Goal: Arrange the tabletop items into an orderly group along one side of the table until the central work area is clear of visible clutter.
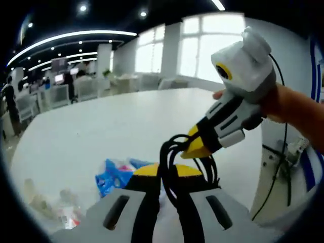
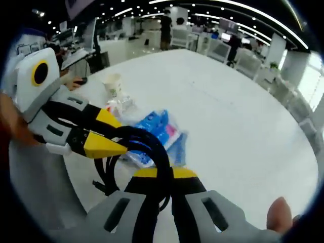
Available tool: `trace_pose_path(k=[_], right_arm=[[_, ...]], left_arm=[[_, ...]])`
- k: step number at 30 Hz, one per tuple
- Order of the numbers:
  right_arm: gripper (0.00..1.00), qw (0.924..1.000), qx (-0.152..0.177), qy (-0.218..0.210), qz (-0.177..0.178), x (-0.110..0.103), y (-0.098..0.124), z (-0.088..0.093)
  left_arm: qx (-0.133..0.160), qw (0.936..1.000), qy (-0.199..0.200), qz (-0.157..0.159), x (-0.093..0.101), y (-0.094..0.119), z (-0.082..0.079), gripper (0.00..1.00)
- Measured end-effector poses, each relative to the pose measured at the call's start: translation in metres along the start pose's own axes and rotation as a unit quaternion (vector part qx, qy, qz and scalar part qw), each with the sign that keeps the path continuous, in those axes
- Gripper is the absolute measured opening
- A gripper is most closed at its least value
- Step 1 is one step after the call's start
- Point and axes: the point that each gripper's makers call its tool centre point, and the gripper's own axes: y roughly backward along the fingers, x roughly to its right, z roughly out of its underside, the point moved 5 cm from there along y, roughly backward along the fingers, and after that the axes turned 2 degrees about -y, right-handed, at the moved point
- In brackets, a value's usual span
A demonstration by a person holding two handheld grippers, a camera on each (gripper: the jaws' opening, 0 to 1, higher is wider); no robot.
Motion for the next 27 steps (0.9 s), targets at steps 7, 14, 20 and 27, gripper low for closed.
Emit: trace_pose_path(k=[7, 14, 20, 27], right_arm=[[0.06, 0.9993, -0.029, -0.012, 0.021, 0.022, -0.001, 0.031], [0.06, 0.9982, -0.051, -0.025, 0.018, 0.038, -0.014, 0.049], [0.07, 0.9974, -0.067, -0.023, 0.01, 0.044, -0.028, 0.056], [0.08, 0.9958, -0.087, -0.027, 0.002, 0.05, -0.041, 0.061]], left_arm=[[-0.007, 0.9996, -0.016, 0.023, 0.018, -0.033, 0.01, 0.07], [-0.029, 0.9991, -0.018, 0.027, 0.023, -0.058, 0.023, 0.07], [-0.049, 0.9983, -0.025, 0.019, 0.021, -0.071, 0.032, 0.06], [-0.07, 0.9973, -0.02, 0.012, 0.017, -0.082, 0.041, 0.06]])
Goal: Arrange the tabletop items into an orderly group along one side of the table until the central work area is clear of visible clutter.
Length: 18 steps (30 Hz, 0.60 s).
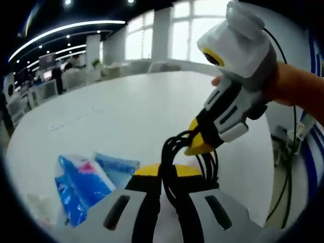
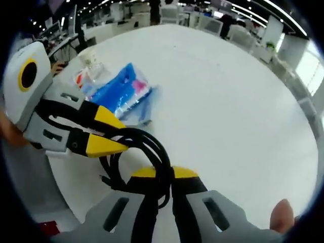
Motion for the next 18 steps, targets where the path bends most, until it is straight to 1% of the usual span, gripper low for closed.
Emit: trace_pose_path(k=[5, 8, 12, 15, 18], right_arm=[[0.08, 0.9999, -0.001, -0.009, -0.007, 0.004, -0.006, 0.0], [0.08, 1.0, -0.001, -0.004, -0.008, 0.005, -0.009, 0.0], [0.09, 0.9999, -0.007, 0.003, -0.008, 0.006, -0.013, 0.001], [0.09, 0.9999, -0.01, -0.002, -0.009, 0.006, -0.015, 0.003], [0.09, 0.9999, -0.009, 0.0, -0.008, 0.007, -0.017, 0.005]], left_arm=[[-0.004, 1.0, 0.0, -0.006, -0.004, -0.005, 0.001, 0.06], [-0.009, 0.9999, 0.003, -0.007, -0.005, -0.008, 0.003, 0.07], [-0.011, 0.9999, -0.005, -0.009, -0.005, -0.011, 0.003, 0.07], [-0.02, 0.9998, -0.003, -0.005, -0.004, -0.013, 0.004, 0.08], [-0.021, 0.9997, -0.008, -0.004, -0.004, -0.014, 0.004, 0.09]])
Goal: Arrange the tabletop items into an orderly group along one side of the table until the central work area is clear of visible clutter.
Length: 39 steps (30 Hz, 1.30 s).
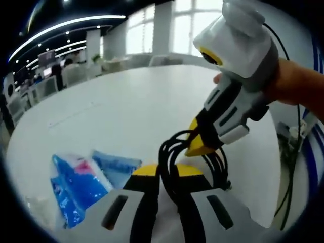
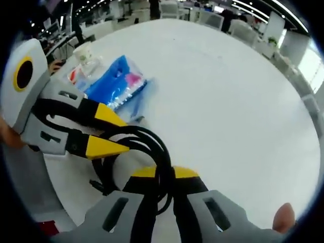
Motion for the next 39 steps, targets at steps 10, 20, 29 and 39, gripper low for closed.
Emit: trace_pose_path(k=[10, 20, 29, 39], right_arm=[[0.13, 0.9999, -0.01, -0.011, 0.007, 0.0, -0.006, 0.004], [0.26, 0.9996, 0.002, -0.024, 0.015, 0.003, -0.002, 0.005], [0.43, 0.9984, 0.045, -0.034, 0.005, 0.003, 0.008, 0.004], [0.66, 0.9971, 0.076, -0.002, -0.01, 0.001, 0.013, 0.012]], left_arm=[[-0.002, 1.0, -0.004, 0.005, 0.001, 0.0, -0.002, 0.12], [-0.002, 0.9999, -0.003, 0.013, 0.006, 0.001, -0.003, 0.14], [0.005, 0.9998, -0.011, 0.018, 0.008, 0.004, -0.006, 0.21], [0.036, 0.9975, -0.043, 0.044, 0.012, 0.019, -0.022, 0.39]])
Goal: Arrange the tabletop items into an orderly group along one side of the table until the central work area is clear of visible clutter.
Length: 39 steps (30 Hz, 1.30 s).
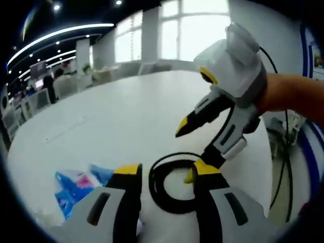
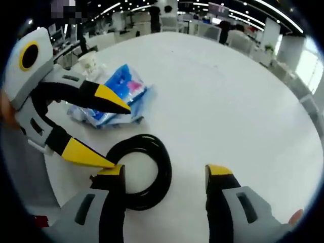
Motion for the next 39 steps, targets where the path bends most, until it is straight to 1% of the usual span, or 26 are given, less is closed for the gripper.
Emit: trace_pose_path(k=[3, 4, 5, 6, 7, 8, 9, 11, 13, 15, 20, 24, 26, 30, 35, 39], right_arm=[[0.69, 0.9998, 0.006, 0.017, -0.01, -0.004, 0.005, 0.0], [0.71, 0.9994, 0.01, 0.031, -0.014, -0.006, 0.007, 0.0], [0.74, 0.9991, 0.012, 0.037, -0.018, -0.007, 0.009, 0.0], [0.76, 0.9989, 0.015, 0.039, -0.021, -0.01, 0.011, 0.0], [0.78, 0.9987, 0.021, 0.041, -0.023, -0.011, 0.012, -0.002], [0.79, 0.9982, 0.031, 0.044, -0.028, -0.014, 0.015, -0.003], [0.8, 0.9976, 0.042, 0.043, -0.034, -0.016, 0.016, -0.006], [0.81, 0.9963, 0.068, 0.026, -0.046, -0.022, 0.02, -0.012], [0.84, 0.993, 0.101, 0.024, -0.058, -0.028, 0.026, -0.022], [0.89, 0.9906, 0.116, 0.023, -0.069, -0.035, 0.031, -0.027], [0.93, 0.9888, 0.125, 0.025, -0.078, -0.047, 0.035, -0.031], [0.95, 0.9871, 0.132, 0.024, -0.086, -0.058, 0.036, -0.031], [0.96, 0.9858, 0.138, 0.023, -0.093, -0.063, 0.037, -0.031], [0.99, 0.9842, 0.145, 0.029, -0.098, -0.073, 0.041, -0.034], [0.99, 0.9805, 0.155, 0.038, -0.114, -0.089, 0.046, -0.04], [0.99, 0.9798, 0.15, 0.047, -0.123, -0.103, 0.042, -0.044]], left_arm=[[0.017, 0.9996, -0.007, 0.019, 0.005, 0.008, -0.005, 0.45], [0.024, 0.9994, -0.002, 0.025, 0.006, 0.012, -0.007, 0.49], [0.025, 0.9994, -0.003, 0.025, 0.006, 0.015, -0.007, 0.52], [0.033, 0.9989, -0.003, 0.033, 0.007, 0.019, -0.01, 0.56], [0.045, 0.9981, 0.007, 0.041, 0.01, 0.021, -0.013, 0.62], [0.053, 0.9978, 0.008, 0.04, 0.009, 0.026, -0.015, 0.68], [0.055, 0.9976, 0.012, 0.039, 0.009, 0.029, -0.016, 0.72], [0.056, 0.9972, 0.013, 0.048, 0.012, 0.036, -0.015, 0.77], [0.06, 0.9964, 0.016, 0.057, 0.016, 0.043, -0.015, 0.79], [0.066, 0.9957, 0.016, 0.063, 0.019, 0.052, -0.014, 0.83], [0.073, 0.9949, 0.015, 0.068, 0.021, 0.074, -0.014, 0.85], [0.081, 0.9946, 0.024, 0.061, 0.017, 0.09, -0.013, 0.87], [0.081, 0.9948, 0.024, 0.058, 0.015, 0.097, -0.011, 0.87], [0.087, 0.9941, 0.037, 0.054, 0.01, 0.116, -0.005, 0.88], [0.09, 0.9941, 0.042, 0.044, 0.001, 0.142, 0.003, 0.88], [0.093, 0.9943, 0.045, 0.024, -0.01, 0.165, 0.009, 0.87]])
